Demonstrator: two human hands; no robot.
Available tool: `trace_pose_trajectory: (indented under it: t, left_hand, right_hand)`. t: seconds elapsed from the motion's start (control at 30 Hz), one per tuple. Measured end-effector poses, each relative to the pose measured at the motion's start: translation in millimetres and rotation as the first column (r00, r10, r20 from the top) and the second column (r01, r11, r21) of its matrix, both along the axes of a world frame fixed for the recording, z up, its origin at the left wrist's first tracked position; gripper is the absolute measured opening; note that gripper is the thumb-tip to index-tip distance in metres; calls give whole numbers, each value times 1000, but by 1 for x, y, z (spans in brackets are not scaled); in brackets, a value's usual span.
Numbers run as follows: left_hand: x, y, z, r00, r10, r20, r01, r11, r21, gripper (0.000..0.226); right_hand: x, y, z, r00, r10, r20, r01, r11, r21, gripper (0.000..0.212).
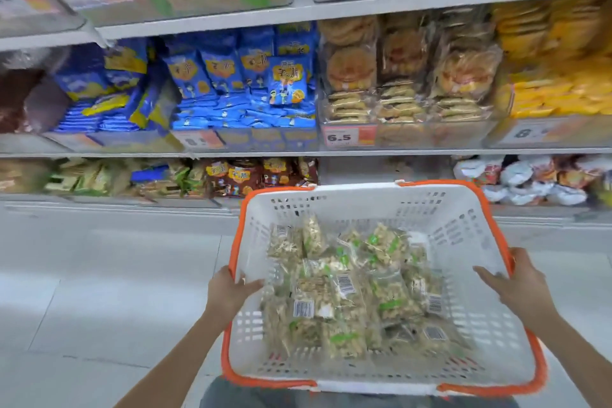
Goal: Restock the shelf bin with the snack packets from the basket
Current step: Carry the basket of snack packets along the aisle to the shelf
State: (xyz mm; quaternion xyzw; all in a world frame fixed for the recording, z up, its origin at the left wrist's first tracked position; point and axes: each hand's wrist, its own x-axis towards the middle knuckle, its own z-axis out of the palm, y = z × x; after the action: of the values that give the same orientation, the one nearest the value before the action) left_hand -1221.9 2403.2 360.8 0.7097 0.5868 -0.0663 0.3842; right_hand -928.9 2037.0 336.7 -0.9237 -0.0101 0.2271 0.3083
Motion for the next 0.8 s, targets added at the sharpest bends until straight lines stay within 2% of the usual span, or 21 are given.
trace_pose_trajectory:
  t: [0.27, 0.5, 0.63, 0.8]
  left_hand:
    - [8, -22, -152, 999, 23, -23, -24, 997, -68, 41]
    - [27, -28, -287, 999, 11, -39, -13, 998, -58, 39]
    - [40, -30, -352, 999, 48, -23, -49, 997, -63, 39]
    - [54, -18, -411, 999, 39, 12, -39, 999, -25, 41]
  right_hand:
    - [5, -18, -137, 999, -18, -31, 18, 999, -27, 39]
    - [12, -33, -258, 992, -41, -116, 35, 998, -57, 33]
    - [22, -32, -322, 994, -23, -107, 13, 996, -89, 34]
    - [32, -24, -384, 996, -47, -70, 44, 998, -53, 41]
